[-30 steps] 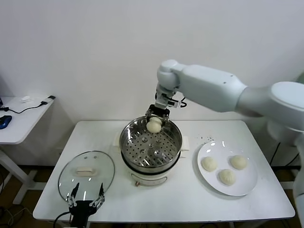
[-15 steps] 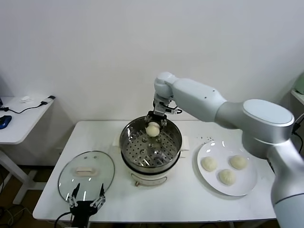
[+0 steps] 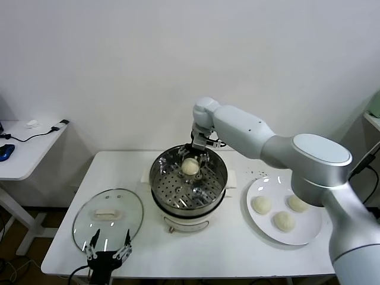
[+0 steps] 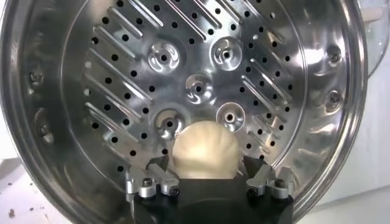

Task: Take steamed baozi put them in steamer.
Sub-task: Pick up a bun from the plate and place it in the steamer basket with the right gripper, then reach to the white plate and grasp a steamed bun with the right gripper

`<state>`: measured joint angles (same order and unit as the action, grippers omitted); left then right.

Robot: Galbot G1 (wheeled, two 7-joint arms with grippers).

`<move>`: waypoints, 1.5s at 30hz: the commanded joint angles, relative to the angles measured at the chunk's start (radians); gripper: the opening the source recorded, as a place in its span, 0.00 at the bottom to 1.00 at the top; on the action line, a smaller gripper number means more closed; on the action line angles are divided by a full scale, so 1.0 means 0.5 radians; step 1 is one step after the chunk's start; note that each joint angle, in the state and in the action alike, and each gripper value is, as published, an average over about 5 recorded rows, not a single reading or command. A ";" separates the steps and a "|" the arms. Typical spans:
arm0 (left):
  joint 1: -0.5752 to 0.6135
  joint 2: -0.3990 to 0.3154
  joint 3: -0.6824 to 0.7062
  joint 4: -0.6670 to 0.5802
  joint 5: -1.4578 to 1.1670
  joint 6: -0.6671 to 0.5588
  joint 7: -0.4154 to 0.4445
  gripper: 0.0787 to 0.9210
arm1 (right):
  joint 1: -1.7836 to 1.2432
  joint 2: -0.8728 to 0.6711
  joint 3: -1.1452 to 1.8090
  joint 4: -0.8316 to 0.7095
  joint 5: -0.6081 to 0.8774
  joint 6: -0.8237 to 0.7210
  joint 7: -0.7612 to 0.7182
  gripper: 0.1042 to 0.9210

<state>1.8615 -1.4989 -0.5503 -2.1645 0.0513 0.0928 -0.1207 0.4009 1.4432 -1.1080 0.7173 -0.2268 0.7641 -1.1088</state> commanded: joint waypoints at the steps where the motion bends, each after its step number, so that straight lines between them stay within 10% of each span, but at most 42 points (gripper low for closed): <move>1: 0.002 -0.003 0.006 -0.013 0.011 0.001 0.001 0.88 | 0.317 -0.179 -0.110 0.237 0.438 -0.030 -0.115 0.88; 12: 0.016 -0.016 0.034 -0.028 0.044 -0.006 -0.003 0.88 | 0.934 -1.046 -0.835 0.740 1.562 -0.799 -0.052 0.88; 27: -0.016 -0.044 0.029 -0.029 0.048 -0.008 -0.007 0.88 | 0.746 -1.845 -1.471 1.647 1.460 -1.854 0.526 0.88; 45: -0.023 -0.141 0.025 0.012 0.110 -0.009 -0.006 0.88 | -0.202 -1.538 -0.644 1.069 1.216 -2.042 0.628 0.88</move>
<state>1.8494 -1.5611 -0.5377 -2.1629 0.1012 0.0890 -0.1240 0.4788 0.6341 -1.5617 1.3495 0.4074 -0.1738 -0.8345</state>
